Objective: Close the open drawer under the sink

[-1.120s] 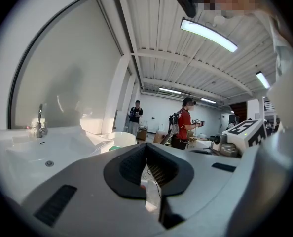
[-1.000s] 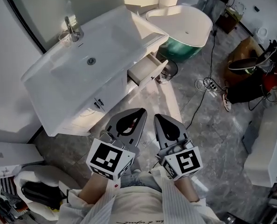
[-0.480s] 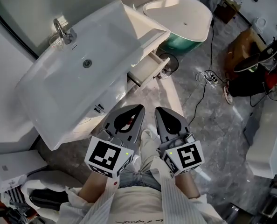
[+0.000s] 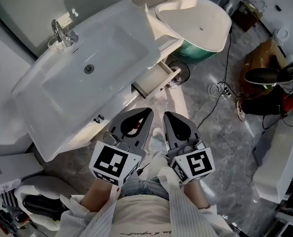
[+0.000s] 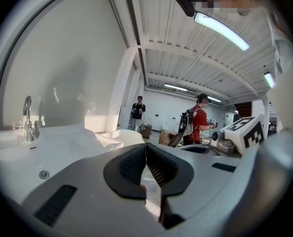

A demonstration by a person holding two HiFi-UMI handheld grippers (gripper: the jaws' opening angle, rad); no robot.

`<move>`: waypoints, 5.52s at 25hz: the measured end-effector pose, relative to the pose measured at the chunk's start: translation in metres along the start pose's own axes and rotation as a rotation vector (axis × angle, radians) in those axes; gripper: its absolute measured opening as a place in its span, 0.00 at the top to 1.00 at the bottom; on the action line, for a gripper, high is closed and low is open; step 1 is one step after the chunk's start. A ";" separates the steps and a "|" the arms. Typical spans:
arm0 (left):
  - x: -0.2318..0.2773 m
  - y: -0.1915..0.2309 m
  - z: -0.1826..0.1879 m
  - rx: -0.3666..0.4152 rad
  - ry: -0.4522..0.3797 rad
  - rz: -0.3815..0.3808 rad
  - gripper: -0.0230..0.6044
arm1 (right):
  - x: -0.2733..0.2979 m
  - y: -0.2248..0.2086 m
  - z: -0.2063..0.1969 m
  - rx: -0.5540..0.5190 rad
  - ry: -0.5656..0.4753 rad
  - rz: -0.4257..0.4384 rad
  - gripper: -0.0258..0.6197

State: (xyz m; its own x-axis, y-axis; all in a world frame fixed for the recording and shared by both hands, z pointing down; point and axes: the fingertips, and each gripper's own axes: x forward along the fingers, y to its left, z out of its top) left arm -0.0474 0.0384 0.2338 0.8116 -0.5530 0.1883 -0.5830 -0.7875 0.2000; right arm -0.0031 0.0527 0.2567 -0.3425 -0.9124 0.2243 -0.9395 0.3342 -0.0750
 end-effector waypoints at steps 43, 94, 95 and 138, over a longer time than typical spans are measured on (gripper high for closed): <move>0.160 0.080 -0.111 -0.196 0.088 0.314 0.94 | 0.135 -0.161 -0.109 -0.008 0.202 0.202 0.95; 0.236 0.104 -0.289 -0.242 0.226 0.336 0.94 | 0.215 -0.207 -0.317 0.008 0.309 0.233 0.95; 0.236 0.105 -0.288 -0.241 0.225 0.336 0.94 | 0.216 -0.206 -0.316 0.005 0.304 0.229 0.95; 0.233 0.130 -0.288 -0.265 0.221 0.385 0.94 | 0.259 -0.193 -0.300 0.013 0.231 0.265 0.95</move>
State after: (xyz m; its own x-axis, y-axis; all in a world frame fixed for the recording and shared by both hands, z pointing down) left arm 0.0546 -0.1145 0.5807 0.5255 -0.6962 0.4890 -0.8508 -0.4264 0.3072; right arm 0.0917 -0.1776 0.6211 -0.5651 -0.7162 0.4094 -0.8187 0.5479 -0.1717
